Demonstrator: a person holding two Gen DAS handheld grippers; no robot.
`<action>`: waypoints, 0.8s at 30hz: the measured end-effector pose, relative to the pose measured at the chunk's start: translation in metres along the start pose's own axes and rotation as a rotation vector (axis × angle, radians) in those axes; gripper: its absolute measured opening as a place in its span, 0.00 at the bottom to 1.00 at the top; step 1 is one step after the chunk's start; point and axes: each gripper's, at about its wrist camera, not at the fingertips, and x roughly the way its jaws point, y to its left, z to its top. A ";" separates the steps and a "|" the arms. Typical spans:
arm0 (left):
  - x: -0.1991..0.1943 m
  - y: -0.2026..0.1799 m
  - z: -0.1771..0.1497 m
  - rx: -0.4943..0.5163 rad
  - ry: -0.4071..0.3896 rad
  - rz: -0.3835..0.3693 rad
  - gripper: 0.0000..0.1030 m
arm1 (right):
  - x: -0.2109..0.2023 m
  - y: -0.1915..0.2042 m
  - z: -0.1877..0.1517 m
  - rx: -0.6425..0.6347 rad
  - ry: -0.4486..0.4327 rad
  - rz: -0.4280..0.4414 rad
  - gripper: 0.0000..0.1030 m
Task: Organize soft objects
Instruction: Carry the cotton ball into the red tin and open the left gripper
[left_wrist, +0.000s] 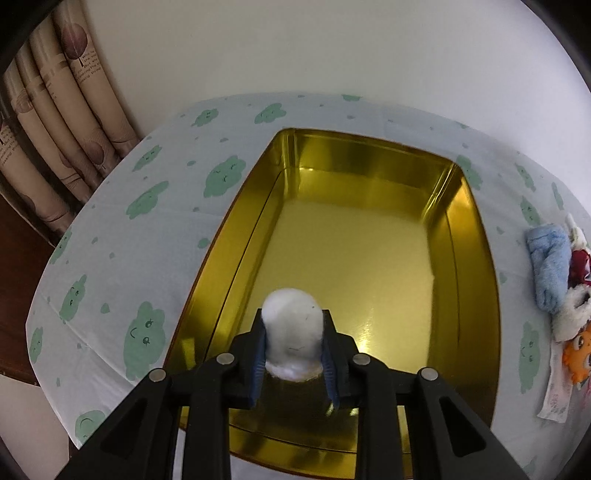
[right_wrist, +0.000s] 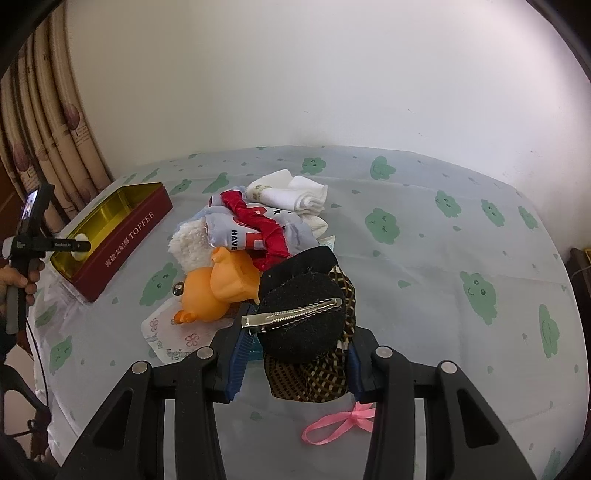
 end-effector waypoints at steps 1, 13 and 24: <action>0.001 -0.001 -0.001 0.004 -0.003 0.001 0.27 | 0.000 0.000 0.000 0.002 -0.001 -0.002 0.39; -0.010 0.002 -0.001 0.003 -0.020 -0.017 0.51 | -0.003 0.002 -0.001 0.001 -0.008 -0.026 0.39; -0.057 0.005 -0.015 -0.020 -0.169 0.019 0.51 | -0.024 0.019 0.020 -0.040 -0.055 -0.072 0.39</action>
